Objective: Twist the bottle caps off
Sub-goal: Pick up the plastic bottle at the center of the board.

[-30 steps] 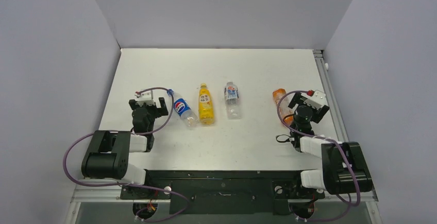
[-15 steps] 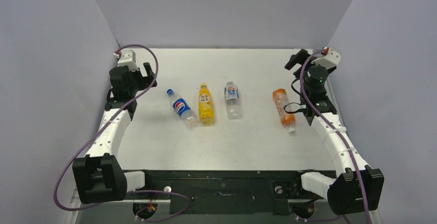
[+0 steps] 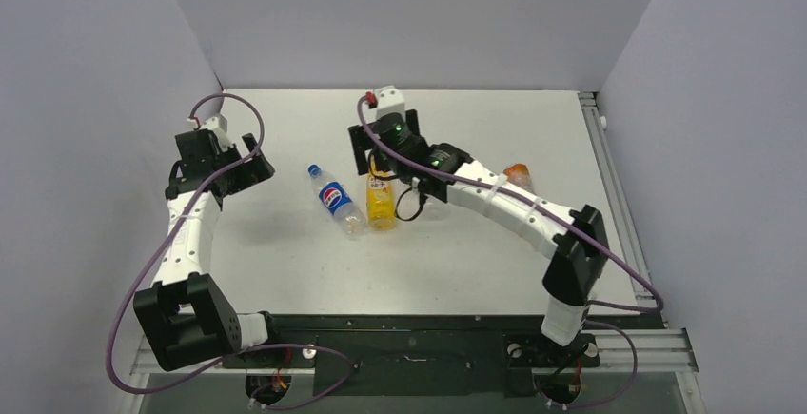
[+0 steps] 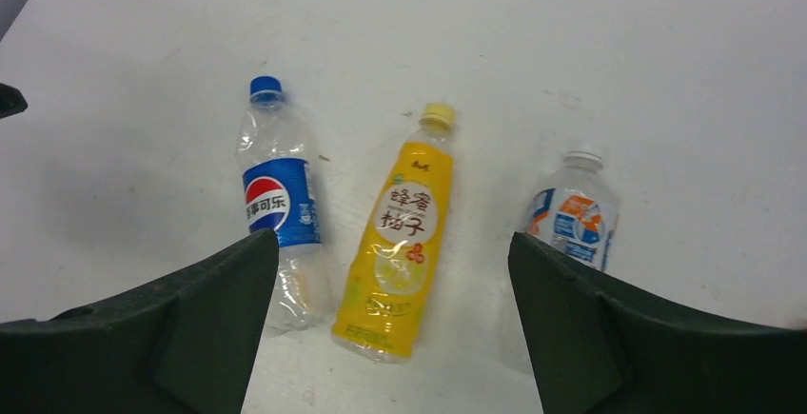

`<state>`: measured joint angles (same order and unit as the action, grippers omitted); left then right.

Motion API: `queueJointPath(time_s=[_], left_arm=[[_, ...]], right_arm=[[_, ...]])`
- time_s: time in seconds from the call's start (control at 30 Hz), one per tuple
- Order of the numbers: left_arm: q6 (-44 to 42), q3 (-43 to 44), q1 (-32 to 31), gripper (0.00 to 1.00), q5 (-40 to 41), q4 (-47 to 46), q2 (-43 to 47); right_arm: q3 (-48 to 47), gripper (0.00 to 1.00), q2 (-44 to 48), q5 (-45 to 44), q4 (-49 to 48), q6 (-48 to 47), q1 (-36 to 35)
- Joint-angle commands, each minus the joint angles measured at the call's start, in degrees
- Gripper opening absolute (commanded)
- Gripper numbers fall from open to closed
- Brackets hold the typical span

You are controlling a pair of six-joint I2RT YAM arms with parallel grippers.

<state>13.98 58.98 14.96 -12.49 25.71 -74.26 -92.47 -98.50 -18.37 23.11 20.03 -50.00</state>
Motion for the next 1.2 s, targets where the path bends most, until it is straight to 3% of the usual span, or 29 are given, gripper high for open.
queueJointPath(time_s=[0.0,0.27,0.47,0.67,0.77,1.03,1.17], left_arm=[[-1.33,3.63,0.48,0.97,-2.2,5.89,1.88],[-1.17,7.22,6.04,0.97,-13.95,11.91,0.12],[-3.24,7.73,7.18,0.97,-14.26,14.56,0.58],[-5.74,9.81,7.21,0.97,-12.65,18.29,2.67],[-7.29,10.98,7.19,0.97,-16.44,20.53,3.55],[-8.65,15.03,7.57,0.97,-20.86,26.24,3.48],[-8.22,17.4,9.05,0.97,-23.38,28.26,2.71]], right_arm=[[-11.19,0.86,-8.53,-0.69,10.3,-2.03,-4.96],[-21.06,0.89,-20.95,7.17,12.84,-2.03,-7.86],[-27.52,0.89,-28.64,10.87,16.0,-3.07,-8.27],[-26.33,0.87,-32.59,10.9,13.7,-2.38,-8.31],[-26.06,0.86,-34.75,9.39,12.36,-1.74,-8.29],[-27.21,0.75,-38.85,10.29,11.4,-0.99,-8.25],[-23.69,0.6,-38.25,10.62,8.72,0.03,-8.22]])
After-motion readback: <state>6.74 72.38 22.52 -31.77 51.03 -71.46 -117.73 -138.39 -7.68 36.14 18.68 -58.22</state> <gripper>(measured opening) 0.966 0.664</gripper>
